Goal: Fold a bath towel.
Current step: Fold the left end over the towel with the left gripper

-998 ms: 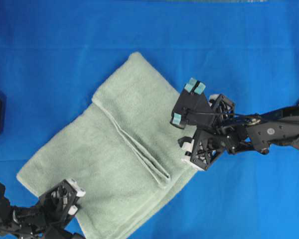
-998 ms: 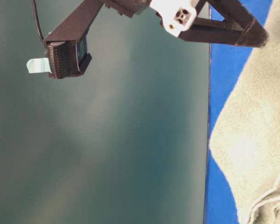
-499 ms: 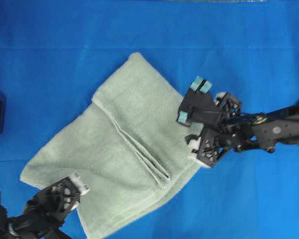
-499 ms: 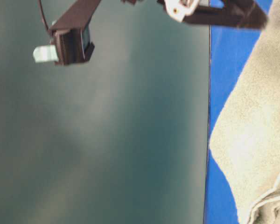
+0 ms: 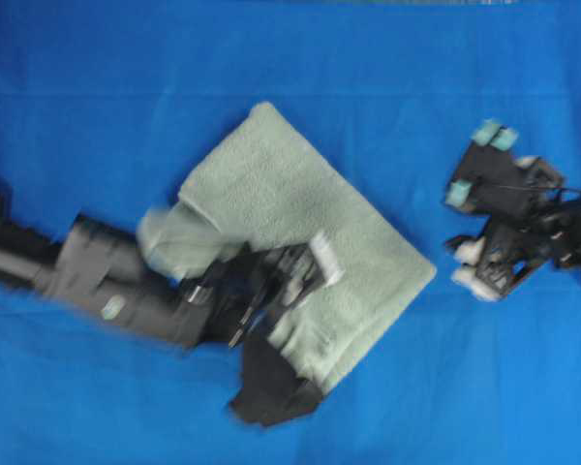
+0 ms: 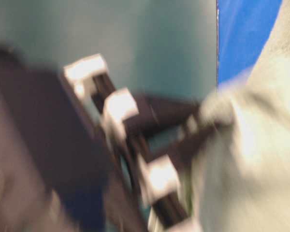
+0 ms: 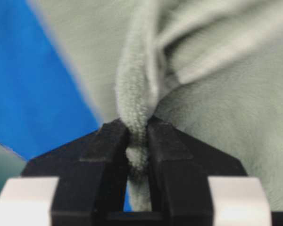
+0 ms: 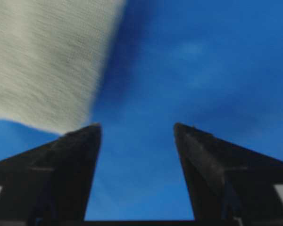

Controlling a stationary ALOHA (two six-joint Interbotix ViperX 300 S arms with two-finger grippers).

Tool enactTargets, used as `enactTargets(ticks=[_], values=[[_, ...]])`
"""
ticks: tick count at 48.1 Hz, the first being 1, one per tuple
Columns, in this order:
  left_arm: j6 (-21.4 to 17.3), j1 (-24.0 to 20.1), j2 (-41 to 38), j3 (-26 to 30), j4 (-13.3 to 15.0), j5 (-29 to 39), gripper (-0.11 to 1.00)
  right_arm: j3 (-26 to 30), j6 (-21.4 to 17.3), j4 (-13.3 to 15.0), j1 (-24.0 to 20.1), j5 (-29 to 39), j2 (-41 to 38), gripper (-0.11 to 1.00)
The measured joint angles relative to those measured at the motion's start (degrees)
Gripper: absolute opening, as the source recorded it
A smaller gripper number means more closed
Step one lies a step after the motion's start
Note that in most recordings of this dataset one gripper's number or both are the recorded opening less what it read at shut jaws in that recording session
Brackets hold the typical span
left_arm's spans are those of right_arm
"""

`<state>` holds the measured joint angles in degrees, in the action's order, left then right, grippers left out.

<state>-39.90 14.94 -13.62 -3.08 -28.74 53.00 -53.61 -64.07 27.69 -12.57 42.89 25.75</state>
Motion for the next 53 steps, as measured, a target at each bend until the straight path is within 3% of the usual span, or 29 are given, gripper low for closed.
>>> enactTargets(ticks=[7,12,22,35,47,50,53], values=[[-5.4,-5.1,-4.8,5.8,1.8,-3.3,0.08,-3.6,-0.6,0.2,0.4,3.5,7.8,0.63],[-6.7,-7.8,-7.9,8.3,3.2,-5.8,0.08,-5.0,-0.6,0.4,0.3,5.0,11.3,0.63],[-5.4,-9.6,-10.8,8.6,5.5,-10.4,0.08,-5.6,-0.7,1.1,0.3,5.1,11.3,0.63],[2.0,-12.0,-10.8,8.1,7.6,-10.9,0.1,-5.5,-0.7,1.8,0.3,3.8,9.2,0.63],[10.4,-16.2,-10.7,7.6,7.6,-13.6,0.79,-5.5,-0.6,1.8,0.3,2.2,9.1,0.63],[11.4,-16.3,-10.7,7.1,7.6,-14.4,0.86,-5.5,-0.6,1.8,0.4,2.1,9.1,0.63],[12.0,-15.9,-10.2,6.4,7.6,-14.9,0.84,-5.4,-0.6,1.8,0.3,2.0,9.1,0.63]])
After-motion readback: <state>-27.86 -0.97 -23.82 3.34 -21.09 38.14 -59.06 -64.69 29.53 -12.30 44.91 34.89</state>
